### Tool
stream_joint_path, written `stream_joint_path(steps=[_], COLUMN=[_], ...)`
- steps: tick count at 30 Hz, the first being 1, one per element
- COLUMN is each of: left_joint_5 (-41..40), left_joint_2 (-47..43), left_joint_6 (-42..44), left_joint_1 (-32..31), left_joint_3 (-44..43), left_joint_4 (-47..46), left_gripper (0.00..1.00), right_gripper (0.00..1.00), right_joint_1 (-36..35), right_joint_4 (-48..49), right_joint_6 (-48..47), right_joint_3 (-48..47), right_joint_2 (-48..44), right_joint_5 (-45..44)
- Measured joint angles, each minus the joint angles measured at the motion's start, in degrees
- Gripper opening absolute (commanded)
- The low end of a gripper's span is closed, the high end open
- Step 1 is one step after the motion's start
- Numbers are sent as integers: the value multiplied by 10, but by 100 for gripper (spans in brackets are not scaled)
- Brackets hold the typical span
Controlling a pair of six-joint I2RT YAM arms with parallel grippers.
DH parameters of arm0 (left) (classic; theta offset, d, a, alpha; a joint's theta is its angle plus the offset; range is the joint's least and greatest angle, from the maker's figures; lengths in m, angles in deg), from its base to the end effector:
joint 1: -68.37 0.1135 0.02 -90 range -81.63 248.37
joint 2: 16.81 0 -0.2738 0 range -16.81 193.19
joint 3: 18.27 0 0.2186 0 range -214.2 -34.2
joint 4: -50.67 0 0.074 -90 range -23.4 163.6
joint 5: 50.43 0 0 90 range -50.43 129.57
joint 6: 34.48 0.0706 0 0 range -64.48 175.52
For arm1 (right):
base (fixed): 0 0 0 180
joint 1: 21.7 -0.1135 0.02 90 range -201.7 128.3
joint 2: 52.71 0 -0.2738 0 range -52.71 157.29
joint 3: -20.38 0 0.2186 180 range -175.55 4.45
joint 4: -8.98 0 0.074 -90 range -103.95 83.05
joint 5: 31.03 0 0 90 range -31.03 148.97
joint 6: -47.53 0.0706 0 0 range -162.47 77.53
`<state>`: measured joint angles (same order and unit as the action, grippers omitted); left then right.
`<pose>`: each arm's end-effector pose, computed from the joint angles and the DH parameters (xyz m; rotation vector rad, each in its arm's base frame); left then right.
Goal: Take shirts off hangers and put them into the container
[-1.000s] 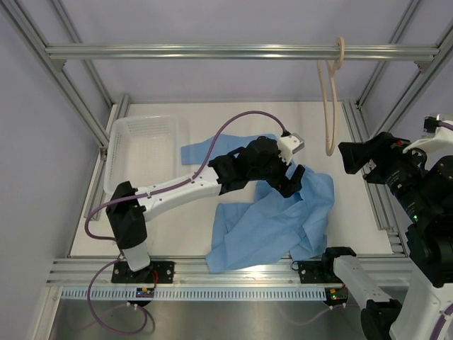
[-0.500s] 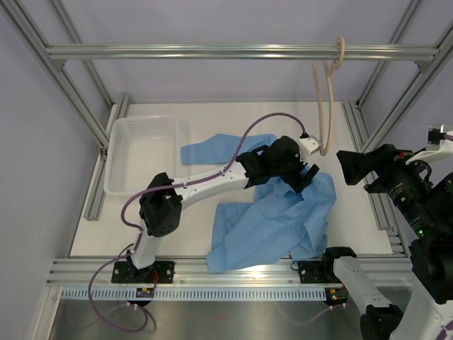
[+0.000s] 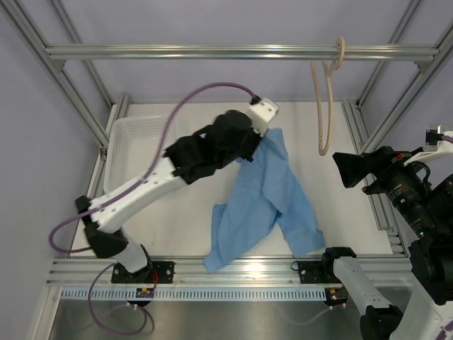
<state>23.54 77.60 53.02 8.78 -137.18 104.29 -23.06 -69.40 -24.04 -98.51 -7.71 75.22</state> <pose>0.2010 -0.3040 0.4081 0.8395 1.9021 -0.3780 0.0279 0.0204 0.5060 0.0296 1.6693 0.4958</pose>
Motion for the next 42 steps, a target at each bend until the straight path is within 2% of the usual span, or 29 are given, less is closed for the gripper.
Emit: stream_joint_path(steps=[4,7,11,14,17,19,22,23,26,32,38,42], left_joint_5=[-86,-166,-316,-385,-406,-384,-274,-241,-152,-47,5,30], left_joint_2=[-139,-256,-394,-408,-368,-327,-264,-252,-245,-258,-303,-290], left_joint_6=[61,127,275,342,336,276,171,146,84,18,-20,-52], left_joint_1=[-16,-20,-14,12,91,164,307,341,416,468,489,506], left_joint_3=[-83,-80,13,20,-22,-60,-94,-82,24,181,261,297], left_joint_4=[7,-33,-207,-278,-235,-162,-43,-25,7,7,-62,-94], left_gripper=[0,0,0,0,0,0,0,0,0,0,0,0], right_gripper=[89,89,89,89,89,89,89,89,90,90,90,90], right_joint_1=[0,0,0,0,0,0,0,0,0,0,0,0], right_joint_4=[22,35,43,45,57,62,66,66,67,71,73,73], right_joint_6=[6,10,10,10,13,15,18,19,18,18,18,18], right_joint_3=[21,38,48,52,65,75,85,85,85,95,124,129], right_joint_2=[-4,-4,-4,-4,-4,-4,-5,-5,-6,-16,-21,-21], right_joint_5=[22,39,54,63,77,87,95,97,101,105,110,114])
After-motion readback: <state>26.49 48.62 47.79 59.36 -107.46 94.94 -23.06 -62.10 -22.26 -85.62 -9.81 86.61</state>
